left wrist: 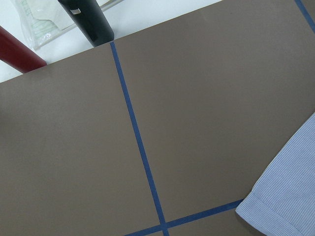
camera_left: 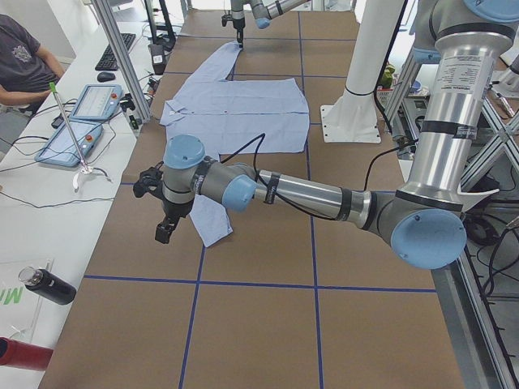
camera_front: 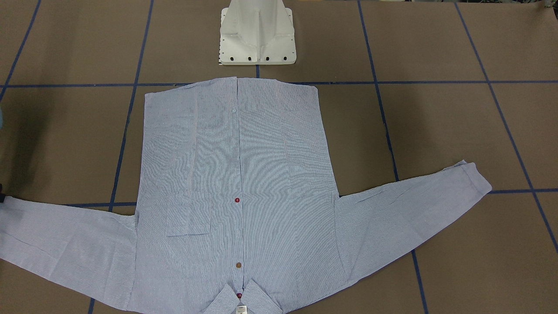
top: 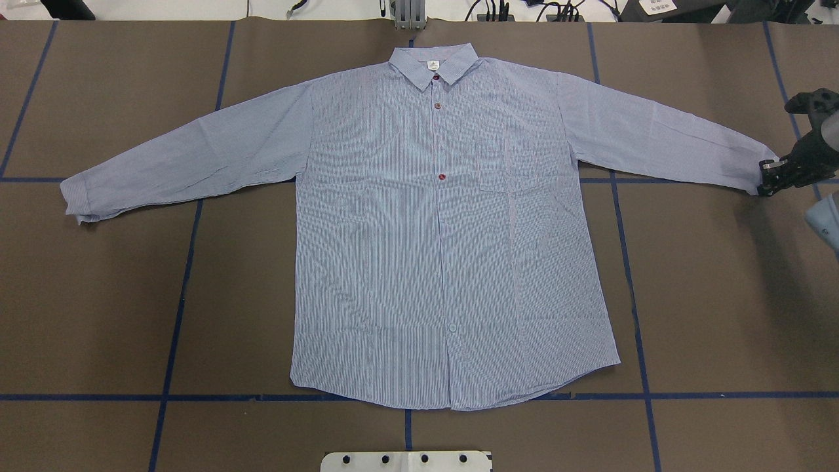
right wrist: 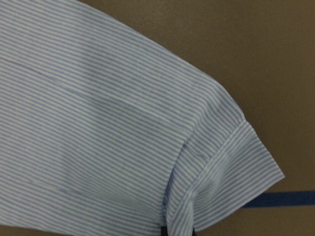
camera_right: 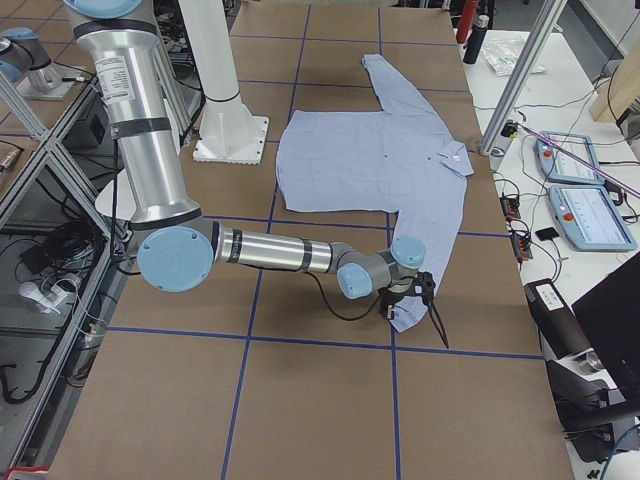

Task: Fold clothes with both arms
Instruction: 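Lift the grasped sleeve with the right gripper toward the collar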

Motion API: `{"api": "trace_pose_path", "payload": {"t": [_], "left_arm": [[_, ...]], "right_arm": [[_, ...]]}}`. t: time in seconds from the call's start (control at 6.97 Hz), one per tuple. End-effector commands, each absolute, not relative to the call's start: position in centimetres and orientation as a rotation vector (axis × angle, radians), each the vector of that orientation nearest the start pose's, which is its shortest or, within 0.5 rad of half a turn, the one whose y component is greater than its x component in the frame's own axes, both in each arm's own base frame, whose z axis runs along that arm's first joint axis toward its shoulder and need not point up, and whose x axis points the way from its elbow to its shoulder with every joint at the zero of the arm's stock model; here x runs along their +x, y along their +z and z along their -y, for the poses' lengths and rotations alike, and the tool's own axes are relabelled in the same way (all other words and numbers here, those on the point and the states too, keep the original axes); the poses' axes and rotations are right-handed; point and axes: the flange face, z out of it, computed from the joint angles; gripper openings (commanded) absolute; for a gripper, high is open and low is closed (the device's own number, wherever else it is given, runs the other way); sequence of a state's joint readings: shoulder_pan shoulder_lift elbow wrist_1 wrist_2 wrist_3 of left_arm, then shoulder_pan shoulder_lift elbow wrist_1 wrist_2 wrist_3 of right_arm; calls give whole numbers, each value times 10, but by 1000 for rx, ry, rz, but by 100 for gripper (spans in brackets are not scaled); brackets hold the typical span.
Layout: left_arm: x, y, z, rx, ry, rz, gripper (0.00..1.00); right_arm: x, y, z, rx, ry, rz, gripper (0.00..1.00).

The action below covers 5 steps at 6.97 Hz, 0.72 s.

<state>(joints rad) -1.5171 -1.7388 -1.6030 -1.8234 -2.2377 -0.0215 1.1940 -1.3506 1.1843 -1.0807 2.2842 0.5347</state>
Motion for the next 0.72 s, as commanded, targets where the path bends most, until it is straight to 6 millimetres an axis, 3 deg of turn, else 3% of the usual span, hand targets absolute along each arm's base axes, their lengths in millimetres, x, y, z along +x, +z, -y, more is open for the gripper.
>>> {"api": "trace_pose_path", "payload": {"t": [0.0,0.29,0.57], "left_arm": [[-41,529,583,412,182,-670,100],[-41,530,583,411,181,-670,100],[-41,534,584,405,181,-670,100]], "right_arm": [[-154,640,589,36,15,817,0],[-131,569,596,129,-5,916,0],[-122,473,588,271,-86,1012,0]]}}
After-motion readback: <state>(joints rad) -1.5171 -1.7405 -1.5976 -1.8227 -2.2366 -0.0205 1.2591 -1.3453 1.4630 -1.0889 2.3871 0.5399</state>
